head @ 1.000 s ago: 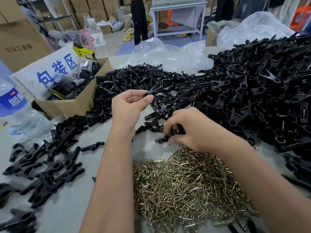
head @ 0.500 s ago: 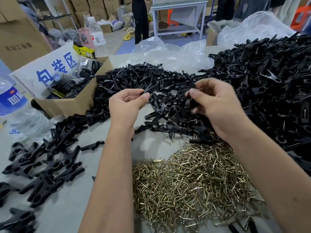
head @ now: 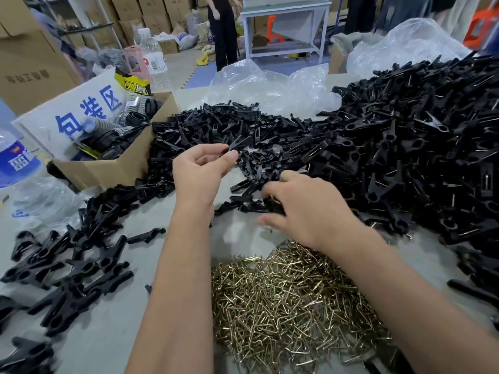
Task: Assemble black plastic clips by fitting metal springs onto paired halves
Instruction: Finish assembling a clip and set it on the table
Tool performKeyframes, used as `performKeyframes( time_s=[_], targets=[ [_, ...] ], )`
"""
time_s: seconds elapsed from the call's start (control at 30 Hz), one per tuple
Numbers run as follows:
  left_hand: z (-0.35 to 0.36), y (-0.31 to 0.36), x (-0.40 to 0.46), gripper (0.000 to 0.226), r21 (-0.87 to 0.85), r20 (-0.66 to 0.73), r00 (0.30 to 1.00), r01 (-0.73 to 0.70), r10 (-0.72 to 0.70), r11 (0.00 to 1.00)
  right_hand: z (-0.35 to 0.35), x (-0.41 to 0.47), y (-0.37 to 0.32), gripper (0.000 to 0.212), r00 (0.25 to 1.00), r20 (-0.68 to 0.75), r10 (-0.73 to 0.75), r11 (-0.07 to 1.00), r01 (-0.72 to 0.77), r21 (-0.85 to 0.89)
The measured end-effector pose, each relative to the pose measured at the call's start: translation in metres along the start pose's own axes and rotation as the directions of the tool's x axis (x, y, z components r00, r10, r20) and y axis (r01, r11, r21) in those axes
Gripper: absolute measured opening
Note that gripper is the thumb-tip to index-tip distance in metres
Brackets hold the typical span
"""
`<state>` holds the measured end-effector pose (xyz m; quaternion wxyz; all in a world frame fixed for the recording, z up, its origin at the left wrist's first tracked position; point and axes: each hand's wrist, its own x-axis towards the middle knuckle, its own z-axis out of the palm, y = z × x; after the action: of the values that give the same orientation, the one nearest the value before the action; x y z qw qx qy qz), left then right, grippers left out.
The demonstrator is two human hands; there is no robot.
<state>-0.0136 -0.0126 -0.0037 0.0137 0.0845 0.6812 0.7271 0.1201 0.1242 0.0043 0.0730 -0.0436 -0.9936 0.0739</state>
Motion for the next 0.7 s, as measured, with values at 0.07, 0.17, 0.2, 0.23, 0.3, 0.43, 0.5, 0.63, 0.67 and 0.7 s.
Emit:
performKeyframes(
  time_s=[0.07, 0.17, 0.2, 0.23, 0.3, 0.43, 0.5, 0.63, 0.67, 0.7],
  targets=[
    [0.000, 0.000, 0.000, 0.015, -0.001, 0.002, 1.000, 0.001, -0.001, 1.000, 0.006, 0.002, -0.001, 0.049, 1.000, 0.008, -0.015, 0.999, 0.015, -0.048],
    [0.000, -0.001, 0.001, 0.015, 0.003, 0.000, 1.000, 0.001, -0.001, 1.000, 0.005, 0.002, 0.009, 0.029, 1.000, -0.029, 0.002, 0.978, 0.005, 0.207],
    [0.001, -0.001, 0.001, 0.016, 0.006, -0.001, 1.000, -0.001, 0.001, 1.000, 0.004, 0.002, 0.013, 0.023, 0.999, -0.042, 0.024, 0.942, -0.008, 0.336],
    [0.000, -0.001, 0.002, 0.016, 0.008, -0.001, 1.000, -0.004, 0.004, 1.000, 0.004, 0.002, 0.017, 0.016, 0.997, -0.048, 0.057, 0.871, -0.026, 0.490],
    [0.000, -0.002, 0.002, 0.016, 0.008, -0.003, 1.000, -0.006, 0.006, 1.000, 0.001, 0.003, 0.025, 0.018, 0.988, -0.036, 0.147, 0.646, -0.069, 0.760],
    [0.000, -0.003, 0.003, 0.016, 0.006, -0.006, 1.000, -0.002, 0.002, 1.000, -0.009, 0.005, 0.035, 0.022, 0.959, 0.103, 0.263, 0.117, -0.138, 0.983],
    [0.000, -0.003, 0.003, 0.016, 0.009, -0.007, 1.000, 0.000, 0.000, 1.000, -0.010, 0.004, 0.040, 0.025, 0.955, 0.112, 0.273, 0.021, -0.123, 0.992],
    [0.000, -0.003, 0.002, 0.016, 0.009, -0.008, 1.000, 0.003, -0.003, 1.000, -0.015, 0.004, 0.045, 0.035, 0.882, -0.196, 0.428, 0.173, 0.133, 0.976],
    [0.000, -0.003, 0.002, 0.016, 0.009, -0.009, 1.000, 0.003, -0.003, 1.000, -0.017, 0.004, 0.046, 0.046, 0.834, -0.315, 0.454, 0.294, 0.193, 0.936],
    [0.000, -0.003, 0.002, 0.016, 0.008, -0.011, 1.000, 0.003, -0.003, 1.000, -0.018, 0.003, 0.046, 0.056, 0.785, -0.426, 0.449, 0.456, 0.209, 0.865]
  ],
)
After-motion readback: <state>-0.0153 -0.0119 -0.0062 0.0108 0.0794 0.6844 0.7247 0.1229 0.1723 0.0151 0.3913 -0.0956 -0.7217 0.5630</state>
